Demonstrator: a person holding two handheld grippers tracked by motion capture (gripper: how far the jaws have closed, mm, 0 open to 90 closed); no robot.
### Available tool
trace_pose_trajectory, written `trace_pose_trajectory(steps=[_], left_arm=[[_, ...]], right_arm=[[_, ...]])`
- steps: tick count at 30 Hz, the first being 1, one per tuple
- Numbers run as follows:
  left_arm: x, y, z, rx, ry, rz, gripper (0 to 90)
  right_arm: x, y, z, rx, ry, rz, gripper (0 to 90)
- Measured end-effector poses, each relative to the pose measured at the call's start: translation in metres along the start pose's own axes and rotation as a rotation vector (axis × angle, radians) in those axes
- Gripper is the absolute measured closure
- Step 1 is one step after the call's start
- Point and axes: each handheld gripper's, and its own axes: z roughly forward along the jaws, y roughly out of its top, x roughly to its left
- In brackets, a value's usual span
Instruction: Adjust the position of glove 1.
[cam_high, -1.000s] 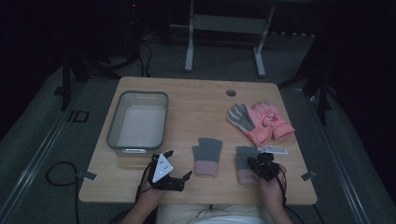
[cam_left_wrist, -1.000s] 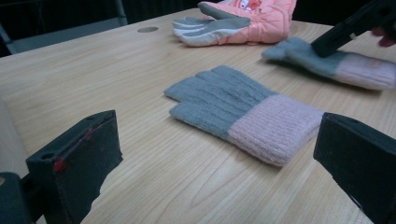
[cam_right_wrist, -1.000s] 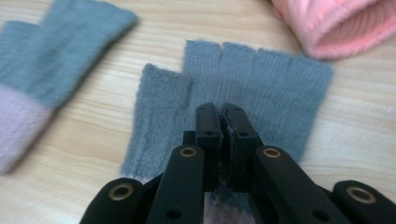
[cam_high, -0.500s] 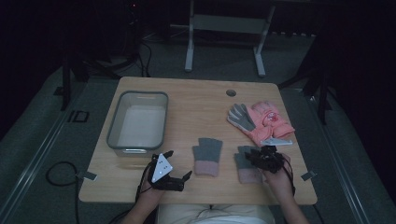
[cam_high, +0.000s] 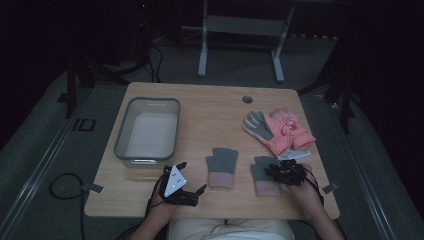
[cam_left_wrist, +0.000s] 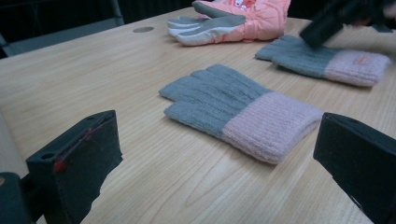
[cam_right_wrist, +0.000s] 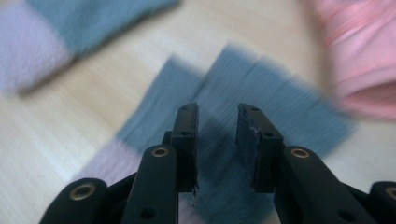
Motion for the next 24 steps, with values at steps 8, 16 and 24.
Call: trace_pose_trajectory(steps=[8, 16, 24], left_arm=[[0.003, 0.000, 0.000, 0.006, -0.002, -0.019, 0.3], [0.002, 0.000, 0.000, 0.004, 0.000, -0.012, 0.3], [0.002, 0.000, 0.000, 0.002, 0.001, -0.013, 0.3]], right_arm=[[0.010, -0.007, 0.007, -0.006, -0.075, -0.003, 84.4], [0.017, -0.007, 0.005, -0.032, -0.110, 0.059, 86.9], [0.042, 0.020, -0.013, -0.092, -0.143, 0.046, 87.0]])
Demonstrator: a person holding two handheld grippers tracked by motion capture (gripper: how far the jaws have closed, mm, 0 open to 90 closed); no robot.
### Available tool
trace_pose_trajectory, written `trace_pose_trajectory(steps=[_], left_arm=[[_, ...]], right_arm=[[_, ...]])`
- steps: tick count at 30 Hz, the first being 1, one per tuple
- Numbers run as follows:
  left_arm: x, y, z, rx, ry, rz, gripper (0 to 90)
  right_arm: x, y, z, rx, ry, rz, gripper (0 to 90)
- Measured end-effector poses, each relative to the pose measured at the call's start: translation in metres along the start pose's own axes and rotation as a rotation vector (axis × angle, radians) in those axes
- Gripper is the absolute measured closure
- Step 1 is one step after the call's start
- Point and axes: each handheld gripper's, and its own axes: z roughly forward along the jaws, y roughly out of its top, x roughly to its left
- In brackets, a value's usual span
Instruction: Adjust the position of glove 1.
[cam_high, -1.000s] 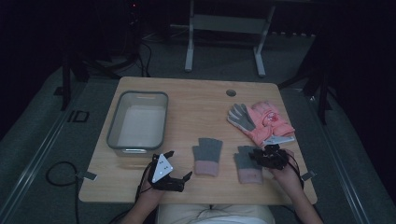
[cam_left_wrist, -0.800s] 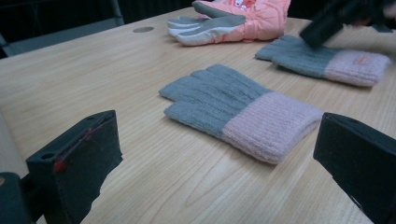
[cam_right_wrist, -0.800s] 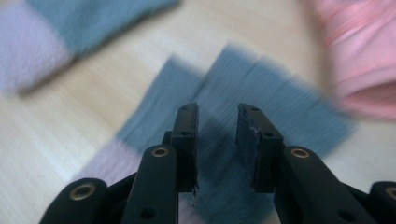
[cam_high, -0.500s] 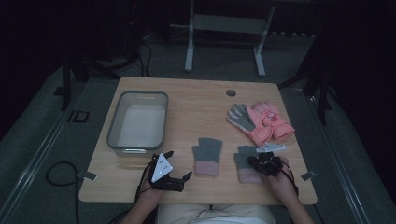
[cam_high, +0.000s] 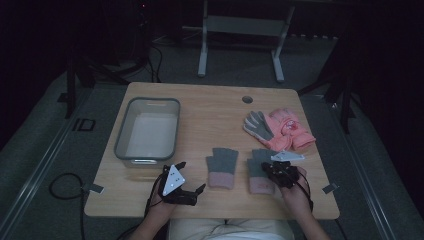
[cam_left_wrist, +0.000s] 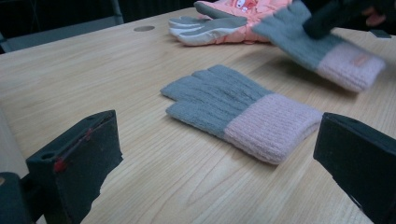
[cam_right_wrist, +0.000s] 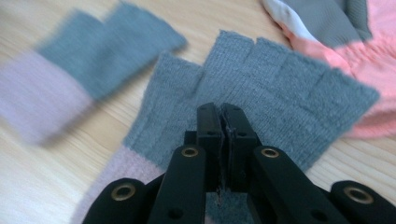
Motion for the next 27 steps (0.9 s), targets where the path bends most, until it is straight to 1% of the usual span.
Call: trace_pose_trajectory(steps=[1, 2, 3, 4, 5, 6, 7, 8, 9, 11, 12, 13, 14, 16, 17, 18, 19, 21, 22, 23, 25, 27], left_arm=[[0.000, 0.000, 0.000, 0.000, 0.001, -0.001, 0.3], [0.000, 0.000, 0.000, 0.001, 0.001, -0.002, 0.3], [0.000, 0.000, 0.000, 0.003, 0.000, -0.002, 0.3], [0.000, 0.000, 0.000, 0.002, 0.001, -0.001, 0.3], [0.000, 0.000, 0.000, 0.003, 0.001, 0.000, 0.3], [0.000, 0.000, 0.000, 0.005, 0.001, 0.002, 0.3], [0.000, 0.000, 0.000, 0.005, 0.001, 0.003, 0.3], [0.000, 0.000, 0.000, 0.005, 0.002, 0.004, 0.3], [0.000, 0.000, 0.000, 0.007, 0.001, 0.008, 0.3], [-0.001, 0.000, 0.001, 0.008, 0.002, 0.011, 0.3], [-0.001, 0.000, 0.001, 0.009, 0.001, 0.010, 0.3], [-0.001, 0.000, 0.001, 0.009, 0.000, 0.011, 0.3], [-0.001, 0.000, 0.001, 0.009, 0.000, 0.014, 0.3], [-0.001, 0.000, 0.001, 0.008, 0.001, 0.012, 0.3], [-0.001, 0.000, 0.001, 0.008, 0.001, 0.012, 0.3], [-0.001, 0.000, 0.001, 0.008, 0.000, 0.012, 0.3], [-0.001, 0.000, 0.001, 0.009, -0.001, 0.012, 0.3], [-0.001, 0.000, 0.001, 0.010, -0.001, 0.011, 0.3], [-0.001, 0.000, 0.001, 0.009, -0.001, 0.011, 0.3], [-0.001, 0.001, 0.001, 0.010, -0.002, 0.011, 0.3], [-0.001, 0.000, 0.001, 0.009, -0.003, 0.014, 0.3], [-0.001, 0.000, 0.001, 0.009, -0.004, 0.015, 0.3]], right_arm=[[0.001, 0.005, -0.002, -0.009, 0.025, 0.027, 87.0], [0.003, 0.008, -0.004, -0.020, 0.025, 0.035, 87.0], [0.006, 0.013, -0.006, -0.028, 0.008, 0.023, 87.0], [0.008, 0.018, -0.007, -0.031, 0.004, 0.021, 87.0], [0.009, 0.023, -0.008, -0.038, 0.019, 0.040, 87.0], [0.011, 0.028, -0.009, -0.043, 0.015, 0.043, 87.0], [0.015, 0.034, -0.010, -0.050, 0.002, 0.031, 86.9], [0.016, 0.037, -0.010, -0.054, 0.011, 0.037, 87.0], [0.018, 0.042, -0.011, -0.057, 0.028, 0.055, 87.0], [0.024, 0.051, -0.013, -0.075, 0.015, 0.041, 87.0], [0.027, 0.057, -0.014, -0.079, 0.033, 0.051, 87.0], [0.029, 0.060, -0.014, -0.083, 0.036, 0.051, 87.0], [0.032, 0.063, -0.014, -0.086, 0.026, 0.044, 87.0], [0.038, 0.071, -0.012, -0.089, 0.047, 0.055, 87.0], [0.038, 0.071, -0.012, -0.089, 0.047, 0.055, 87.0], [0.042, 0.073, -0.012, -0.092, 0.045, 0.056, 86.9], [0.049, 0.078, -0.010, -0.098, 0.062, 0.054, 86.9], [0.057, 0.080, -0.007, -0.102, 0.061, 0.049, 86.9], [0.060, 0.081, -0.004, -0.103, 0.078, 0.062, 86.9], [0.063, 0.082, -0.002, -0.101, 0.086, 0.066, 86.9], [0.070, 0.083, 0.003, -0.100, 0.085, 0.064, 86.9], [0.076, 0.083, 0.011, -0.081, 0.095, 0.058, 86.9]])
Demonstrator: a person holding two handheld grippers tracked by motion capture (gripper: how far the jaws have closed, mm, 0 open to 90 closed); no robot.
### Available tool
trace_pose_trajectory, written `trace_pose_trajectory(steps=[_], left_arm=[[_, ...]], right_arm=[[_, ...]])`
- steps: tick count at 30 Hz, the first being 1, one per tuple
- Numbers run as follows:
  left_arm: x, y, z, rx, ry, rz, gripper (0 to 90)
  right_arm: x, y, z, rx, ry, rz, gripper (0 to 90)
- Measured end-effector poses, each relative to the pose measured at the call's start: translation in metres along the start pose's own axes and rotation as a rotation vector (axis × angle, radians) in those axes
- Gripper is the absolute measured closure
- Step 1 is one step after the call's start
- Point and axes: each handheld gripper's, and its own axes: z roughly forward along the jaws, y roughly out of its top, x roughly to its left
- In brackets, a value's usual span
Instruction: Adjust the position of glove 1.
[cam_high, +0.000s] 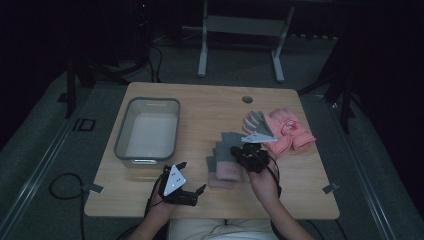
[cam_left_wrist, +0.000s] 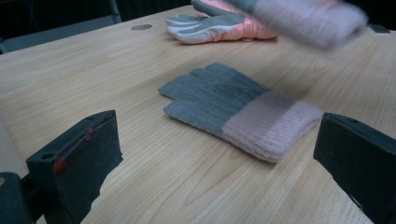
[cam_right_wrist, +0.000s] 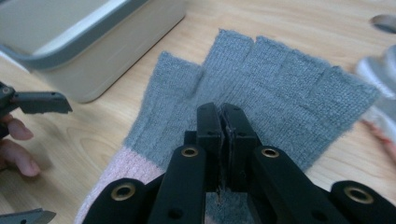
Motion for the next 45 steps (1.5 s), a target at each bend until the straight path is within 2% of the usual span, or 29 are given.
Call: trace_pose_trajectory(steps=[6, 8, 11, 16, 20, 21, 26, 29, 31, 32, 33, 35, 37, 39, 42, 43, 44, 45], left_arm=[[0.000, 0.000, 0.000, -0.003, -0.002, 0.001, 0.3], [0.000, 0.000, -0.001, -0.007, -0.005, -0.003, 0.3], [0.001, 0.000, -0.001, -0.007, -0.009, -0.005, 0.3], [0.000, 0.000, -0.001, -0.005, -0.011, 0.002, 0.3], [0.000, 0.000, 0.000, -0.003, -0.013, 0.006, 0.3], [-0.001, 0.000, 0.000, 0.002, -0.006, 0.016, 0.3], [-0.001, 0.001, 0.002, 0.016, 0.010, 0.007, 0.3], [0.000, 0.001, 0.002, 0.018, -0.016, 0.014, 0.3], [0.000, 0.001, 0.002, 0.018, -0.016, 0.014, 0.3], [-0.002, 0.002, 0.004, 0.013, -0.011, 0.038, 0.3], [-0.002, 0.003, 0.004, 0.021, -0.010, 0.040, 0.3], [-0.004, 0.007, 0.004, 0.035, -0.008, 0.026, 0.4], [-0.006, 0.014, 0.004, 0.044, -0.034, 0.001, 5.9], [-0.008, 0.020, 0.005, 0.069, -0.047, -0.001, 6.0], [-0.013, 0.027, 0.012, 0.138, -0.081, 0.027, 8.0], [-0.015, 0.029, 0.015, 0.154, -0.113, 0.072, 9.5], [-0.015, 0.030, 0.016, 0.160, -0.138, 0.092, 10.8], [-0.016, 0.030, 0.019, 0.168, -0.160, 0.108, 10.9]], right_arm=[[0.007, -0.004, 0.019, 0.041, 0.017, 0.004, 86.8], [0.009, -0.007, 0.026, 0.059, 0.015, -0.008, 86.8], [0.007, -0.014, 0.038, 0.102, 0.021, 0.002, 86.7], [0.003, -0.019, 0.048, 0.134, 0.028, 0.015, 86.6], [0.003, -0.020, 0.053, 0.140, 0.018, 0.009, 86.5], [0.001, -0.024, 0.060, 0.165, 0.010, 0.013, 86.4], [0.001, -0.031, 0.070, 0.179, 0.012, 0.032, 85.7], [0.001, -0.036, 0.074, 0.180, 0.009, 0.025, 84.6], [0.001, -0.036, 0.073, 0.176, 0.010, 0.025, 84.6], [-0.001, -0.035, 0.070, 0.171, 0.017, 0.031, 81.0], [-0.002, -0.034, 0.068, 0.166, 0.022, 0.036, 80.1], [-0.005, -0.031, 0.060, 0.145, 0.024, 0.031, 77.6], [-0.012, -0.027, 0.051, 0.122, 0.023, 0.013, 75.1], [-0.022, -0.024, 0.042, 0.105, 0.028, 0.007, 72.2], [-0.038, -0.020, 0.034, 0.084, 0.044, -0.011, 67.1], [-0.042, -0.019, 0.033, 0.079, 0.059, -0.025, 63.6], [-0.048, -0.016, 0.031, 0.081, 0.063, -0.051, 61.6], [-0.051, -0.014, 0.031, 0.086, 0.067, -0.056, 60.4]])
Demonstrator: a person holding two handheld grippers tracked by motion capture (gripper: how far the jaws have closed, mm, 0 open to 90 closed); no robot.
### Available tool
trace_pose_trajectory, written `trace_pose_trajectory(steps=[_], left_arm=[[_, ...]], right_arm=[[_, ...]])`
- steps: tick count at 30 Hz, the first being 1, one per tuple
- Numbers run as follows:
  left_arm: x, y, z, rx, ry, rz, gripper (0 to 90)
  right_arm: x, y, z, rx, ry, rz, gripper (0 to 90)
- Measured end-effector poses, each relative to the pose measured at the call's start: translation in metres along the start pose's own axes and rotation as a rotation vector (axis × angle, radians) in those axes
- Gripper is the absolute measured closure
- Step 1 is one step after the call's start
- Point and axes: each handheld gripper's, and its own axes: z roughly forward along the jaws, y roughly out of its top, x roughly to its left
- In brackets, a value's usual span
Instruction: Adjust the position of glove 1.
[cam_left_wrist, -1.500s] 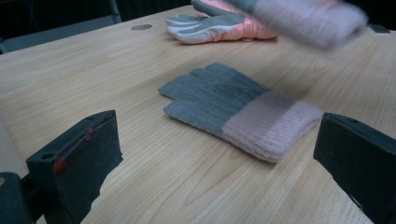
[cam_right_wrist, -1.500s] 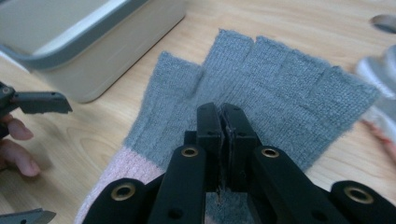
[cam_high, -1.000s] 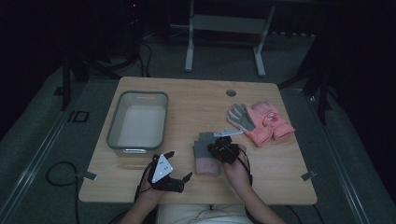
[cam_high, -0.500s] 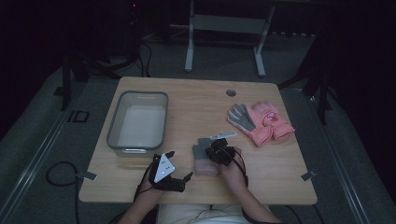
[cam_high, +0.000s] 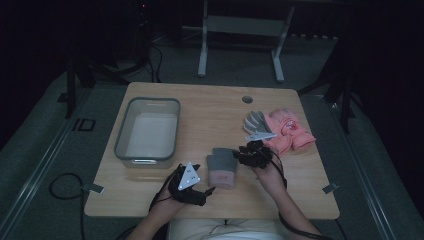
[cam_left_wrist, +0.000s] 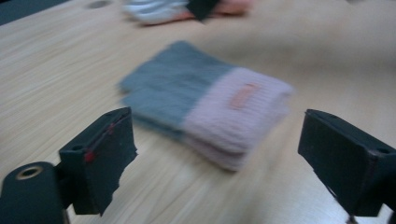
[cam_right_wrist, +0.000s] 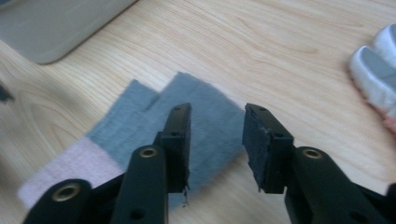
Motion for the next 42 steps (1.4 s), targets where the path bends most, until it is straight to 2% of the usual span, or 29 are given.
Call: trace_pose_trajectory(steps=[1, 2, 4, 8, 9, 10, 11, 14, 15, 17, 18, 21, 24, 26, 29, 32, 34, 35, 36, 37, 39, 42], left_arm=[[0.001, 0.001, 0.004, 0.016, -0.020, 0.033, 10.9], [0.001, 0.002, 0.006, 0.017, -0.031, 0.044, 10.9], [0.003, 0.004, 0.012, 0.022, -0.039, 0.062, 11.8], [0.005, 0.012, 0.023, 0.043, -0.071, 0.104, 13.6], [0.004, 0.014, 0.026, 0.056, -0.083, 0.113, 13.7], [0.003, 0.017, 0.031, 0.081, -0.092, 0.144, 14.2], [0.003, 0.017, 0.031, 0.081, -0.092, 0.144, 14.3], [-0.001, 0.019, 0.043, 0.146, -0.115, 0.222, 18.4], [-0.001, 0.019, 0.046, 0.161, -0.123, 0.231, 21.9], [-0.001, 0.018, 0.050, 0.177, -0.117, 0.257, 22.3], [-0.001, 0.018, 0.052, 0.176, -0.117, 0.261, 24.4], [0.001, 0.018, 0.054, 0.172, -0.116, 0.257, 26.5], [-0.002, 0.014, 0.058, 0.184, -0.085, 0.279, 30.1], [-0.005, 0.013, 0.060, 0.182, -0.066, 0.290, 30.1], [-0.006, 0.013, 0.060, 0.178, -0.067, 0.302, 33.4], [-0.007, 0.015, 0.061, 0.191, -0.061, 0.310, 37.7], [-0.008, 0.018, 0.061, 0.196, -0.059, 0.324, 43.3], [-0.008, 0.020, 0.060, 0.188, -0.060, 0.317, 49.5], [-0.007, 0.022, 0.059, 0.187, -0.064, 0.308, 54.9], [-0.006, 0.024, 0.058, 0.183, -0.069, 0.297, 59.1], [-0.003, 0.028, 0.056, 0.179, -0.084, 0.265, 64.8], [-0.002, 0.032, 0.054, 0.188, -0.096, 0.256, 67.2]], right_arm=[[-0.004, 0.002, 0.000, 0.002, 0.016, -0.001, 59.6], [-0.008, 0.004, 0.000, 0.001, 0.030, 0.004, 59.2], [-0.010, 0.006, 0.002, 0.007, 0.026, -0.003, 57.8], [-0.016, 0.010, 0.015, 0.020, 0.043, 0.011, 53.4], [-0.017, 0.011, 0.020, 0.024, 0.048, 0.010, 52.4], [-0.017, 0.011, 0.024, 0.026, 0.047, 0.012, 51.4], [-0.017, 0.011, 0.024, 0.026, 0.047, 0.012, 51.4], [-0.018, 0.009, 0.039, 0.050, 0.051, 0.018, 49.0], [-0.020, 0.007, 0.045, 0.060, 0.042, 0.012, 47.7], [-0.020, 0.005, 0.046, 0.063, 0.037, 0.019, 47.0], [-0.023, 0.001, 0.048, 0.067, 0.038, 0.033, 44.5], [-0.025, -0.002, 0.051, 0.076, 0.036, 0.036, 42.7], [-0.024, -0.008, 0.057, 0.107, 0.044, 0.041, 40.9], [-0.024, -0.010, 0.059, 0.100, 0.046, 0.047, 40.4], [-0.026, -0.012, 0.060, 0.092, 0.064, 0.060, 39.8], [-0.025, -0.011, 0.061, 0.099, 0.074, 0.059, 43.6], [-0.024, -0.009, 0.061, 0.108, 0.107, 0.068, 56.2], [-0.023, -0.009, 0.061, 0.115, 0.117, 0.082, 60.0], [-0.022, -0.008, 0.061, 0.121, 0.135, 0.089, 69.7], [-0.020, -0.007, 0.060, 0.126, 0.157, 0.093, 71.9], [-0.015, -0.004, 0.059, 0.132, 0.144, 0.061, 74.5], [-0.011, 0.001, 0.053, 0.111, 0.171, 0.053, 75.2]])
